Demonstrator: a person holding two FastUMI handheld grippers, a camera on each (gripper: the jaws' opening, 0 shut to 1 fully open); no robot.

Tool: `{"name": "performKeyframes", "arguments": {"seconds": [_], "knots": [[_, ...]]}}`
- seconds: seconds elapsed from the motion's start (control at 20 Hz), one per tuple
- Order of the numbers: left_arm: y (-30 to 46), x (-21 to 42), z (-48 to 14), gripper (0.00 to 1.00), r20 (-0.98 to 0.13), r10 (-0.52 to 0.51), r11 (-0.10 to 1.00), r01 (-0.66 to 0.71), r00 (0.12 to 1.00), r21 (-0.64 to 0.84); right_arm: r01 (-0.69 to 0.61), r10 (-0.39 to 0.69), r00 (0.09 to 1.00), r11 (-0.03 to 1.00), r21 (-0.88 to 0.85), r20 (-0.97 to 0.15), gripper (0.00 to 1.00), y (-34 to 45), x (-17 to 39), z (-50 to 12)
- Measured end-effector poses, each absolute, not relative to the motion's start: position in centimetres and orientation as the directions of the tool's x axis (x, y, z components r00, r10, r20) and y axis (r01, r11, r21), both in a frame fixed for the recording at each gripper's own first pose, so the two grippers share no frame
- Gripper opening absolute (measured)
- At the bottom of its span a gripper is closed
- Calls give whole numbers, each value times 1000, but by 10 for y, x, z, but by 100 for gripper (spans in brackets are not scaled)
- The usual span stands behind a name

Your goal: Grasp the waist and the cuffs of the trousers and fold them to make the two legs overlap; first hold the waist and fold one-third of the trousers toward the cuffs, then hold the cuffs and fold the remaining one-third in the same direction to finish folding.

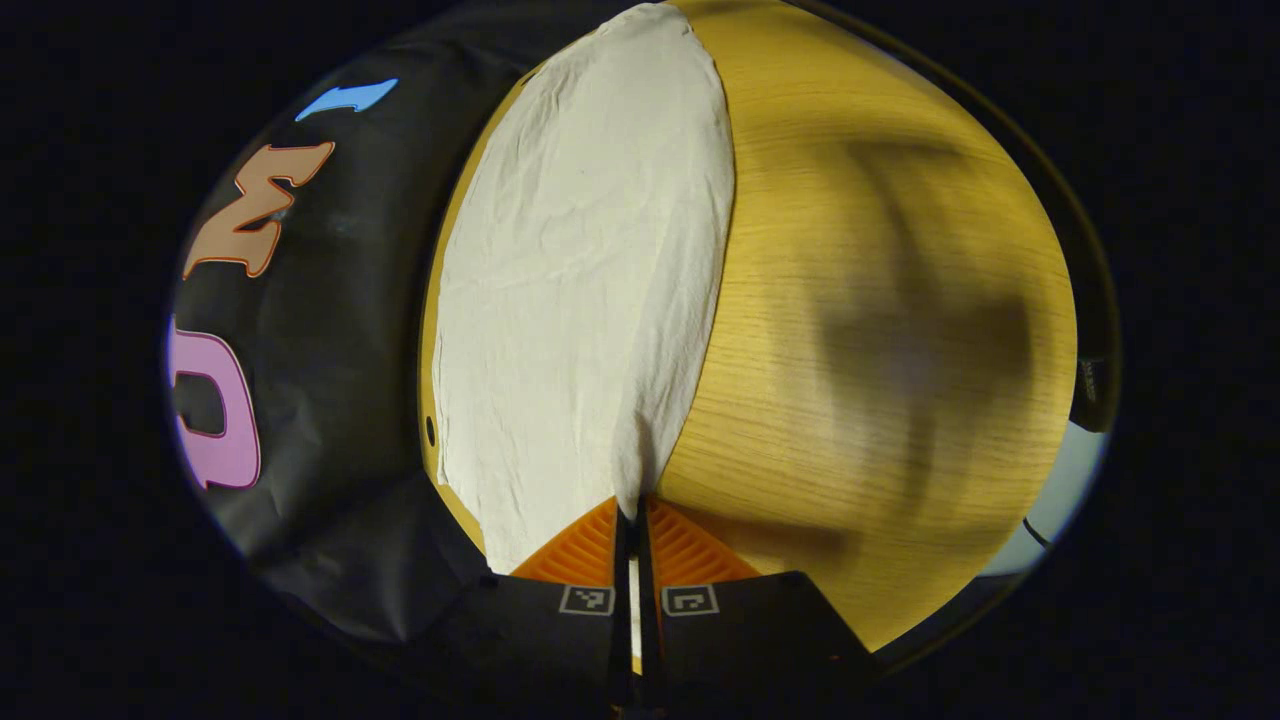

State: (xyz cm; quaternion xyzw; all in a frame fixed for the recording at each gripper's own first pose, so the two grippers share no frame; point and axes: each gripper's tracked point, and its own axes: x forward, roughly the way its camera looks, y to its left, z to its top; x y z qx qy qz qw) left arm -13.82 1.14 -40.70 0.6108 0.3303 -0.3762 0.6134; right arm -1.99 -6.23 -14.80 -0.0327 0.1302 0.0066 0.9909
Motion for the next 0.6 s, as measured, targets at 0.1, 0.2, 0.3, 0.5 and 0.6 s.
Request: {"name": "performKeyframes", "arguments": {"seconds": [0.1,0.2,0.3,0.5,0.6], "knots": [[11,-139,-407,2,-866,-58,-29,867,496,498,-21,-2,966,996,-87,-259,97,-68,-20,-149],[10,-139,-407,2,-865,-57,-31,865,498,500,-18,-15,962,993,-120,-271,97,-75,-23,-156],[11,-139,-406,2,-864,-57,-33,863,501,503,-28,-17,959,988,-154,-282,97,-82,-27,-161],[12,-138,-407,2,-865,-57,-35,865,498,500,-106,8,949,949,-296,-314,97,-93,-39,-175],[11,-137,-407,2,-867,-59,-30,867,495,497,-181,30,942,885,-430,-335,97,-102,-49,-187]]}}
